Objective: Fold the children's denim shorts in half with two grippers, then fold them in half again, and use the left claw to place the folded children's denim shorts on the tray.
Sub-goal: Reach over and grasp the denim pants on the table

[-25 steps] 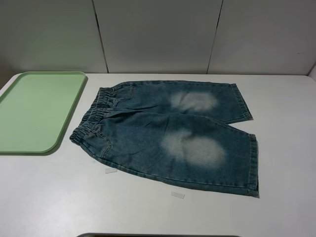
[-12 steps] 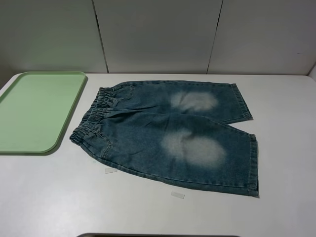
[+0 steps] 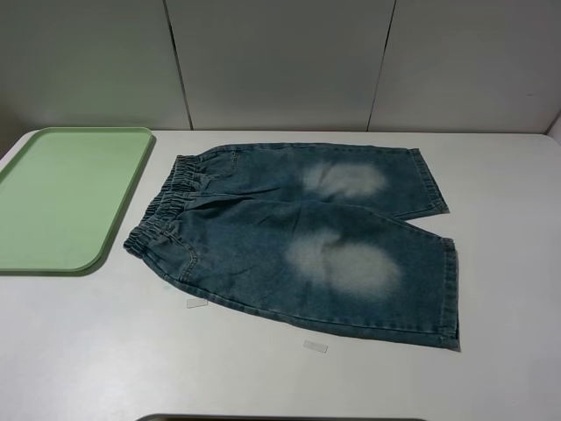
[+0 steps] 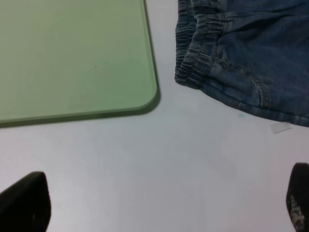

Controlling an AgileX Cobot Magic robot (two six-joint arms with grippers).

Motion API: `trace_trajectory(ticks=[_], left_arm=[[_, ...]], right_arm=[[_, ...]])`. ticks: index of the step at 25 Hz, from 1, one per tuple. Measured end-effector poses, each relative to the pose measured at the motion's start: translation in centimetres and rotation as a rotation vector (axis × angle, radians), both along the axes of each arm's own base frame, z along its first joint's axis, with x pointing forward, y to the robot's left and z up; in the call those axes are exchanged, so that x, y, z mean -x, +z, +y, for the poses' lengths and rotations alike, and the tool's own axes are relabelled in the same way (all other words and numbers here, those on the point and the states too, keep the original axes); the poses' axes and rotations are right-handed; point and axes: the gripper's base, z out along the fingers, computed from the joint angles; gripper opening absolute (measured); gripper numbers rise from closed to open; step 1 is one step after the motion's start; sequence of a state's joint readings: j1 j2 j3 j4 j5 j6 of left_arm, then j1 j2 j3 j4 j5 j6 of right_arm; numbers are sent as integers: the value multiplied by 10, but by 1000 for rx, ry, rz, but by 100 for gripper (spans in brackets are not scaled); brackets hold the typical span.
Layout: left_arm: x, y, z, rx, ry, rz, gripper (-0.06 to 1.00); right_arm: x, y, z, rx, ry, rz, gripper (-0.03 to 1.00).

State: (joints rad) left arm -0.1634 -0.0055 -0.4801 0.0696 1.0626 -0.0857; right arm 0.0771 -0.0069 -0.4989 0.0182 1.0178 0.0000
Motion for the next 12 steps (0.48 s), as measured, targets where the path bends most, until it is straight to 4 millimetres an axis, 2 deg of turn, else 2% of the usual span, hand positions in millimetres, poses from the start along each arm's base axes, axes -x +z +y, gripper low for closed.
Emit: trace_trajectory(ticks=[7,12], left_arm=[[2,4,0,4,-1,-14,97],[11,27,1,-28,-28,-118,97]], right_arm=[[1,3,0,-6,3,-17,69],[7,28,0,51,27,-171,69]])
